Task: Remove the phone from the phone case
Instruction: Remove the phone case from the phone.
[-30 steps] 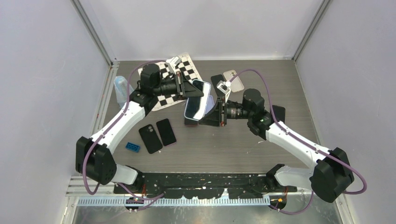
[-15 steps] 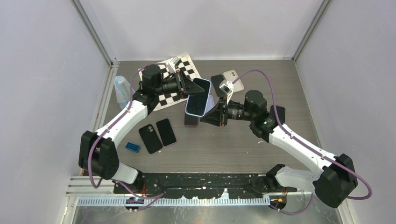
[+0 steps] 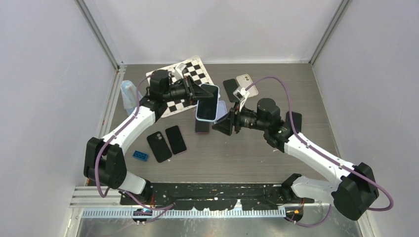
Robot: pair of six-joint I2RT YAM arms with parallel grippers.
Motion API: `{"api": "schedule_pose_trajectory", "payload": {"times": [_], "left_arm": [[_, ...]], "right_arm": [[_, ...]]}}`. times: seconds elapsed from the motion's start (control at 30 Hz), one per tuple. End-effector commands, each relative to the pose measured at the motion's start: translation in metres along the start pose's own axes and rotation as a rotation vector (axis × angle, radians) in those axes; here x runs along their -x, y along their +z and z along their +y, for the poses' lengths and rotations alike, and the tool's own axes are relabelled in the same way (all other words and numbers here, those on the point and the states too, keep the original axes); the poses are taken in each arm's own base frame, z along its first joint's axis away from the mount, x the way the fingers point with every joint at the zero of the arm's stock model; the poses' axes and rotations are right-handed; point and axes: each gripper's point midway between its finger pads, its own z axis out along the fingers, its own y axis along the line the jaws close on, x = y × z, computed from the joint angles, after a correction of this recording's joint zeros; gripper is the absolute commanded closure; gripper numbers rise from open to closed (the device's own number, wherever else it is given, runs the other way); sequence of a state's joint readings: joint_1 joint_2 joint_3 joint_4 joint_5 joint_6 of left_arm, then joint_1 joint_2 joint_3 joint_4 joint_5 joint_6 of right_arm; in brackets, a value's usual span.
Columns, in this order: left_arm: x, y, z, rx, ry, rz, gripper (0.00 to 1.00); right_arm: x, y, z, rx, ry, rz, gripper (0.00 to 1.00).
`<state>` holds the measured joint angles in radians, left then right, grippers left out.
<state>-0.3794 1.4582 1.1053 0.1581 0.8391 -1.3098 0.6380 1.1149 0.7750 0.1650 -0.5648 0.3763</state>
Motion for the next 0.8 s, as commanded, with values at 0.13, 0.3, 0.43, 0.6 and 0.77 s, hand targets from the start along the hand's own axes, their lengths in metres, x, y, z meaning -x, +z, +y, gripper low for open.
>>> {"api": "schedule_pose_trajectory", "payload": {"times": [0.13, 0.3, 0.43, 0.6, 0.77], "left_arm": [[0.000, -0.033, -0.031, -0.009, 0.391, -0.013, 1.00], [-0.008, -0.042, -0.052, -0.103, 0.549, -0.027, 1.00], [-0.018, -0.047, -0.055, -0.145, 0.639, -0.010, 1.00], [-0.024, -0.052, -0.056, -0.156, 0.676, -0.001, 1.00], [-0.024, -0.054, -0.057, -0.152, 0.694, -0.017, 1.00]], "right_arm": [[0.003, -0.011, 0.037, 0.163, 0.074, -0.018, 0.35], [0.018, -0.007, 0.048, 0.225, 0.164, -0.087, 0.48], [0.026, 0.011, 0.045, 0.265, 0.257, -0.097, 0.64], [0.029, 0.016, 0.049, 0.293, 0.271, -0.104, 0.62], [0.028, 0.012, 0.060, 0.332, 0.203, -0.102, 0.47]]}}
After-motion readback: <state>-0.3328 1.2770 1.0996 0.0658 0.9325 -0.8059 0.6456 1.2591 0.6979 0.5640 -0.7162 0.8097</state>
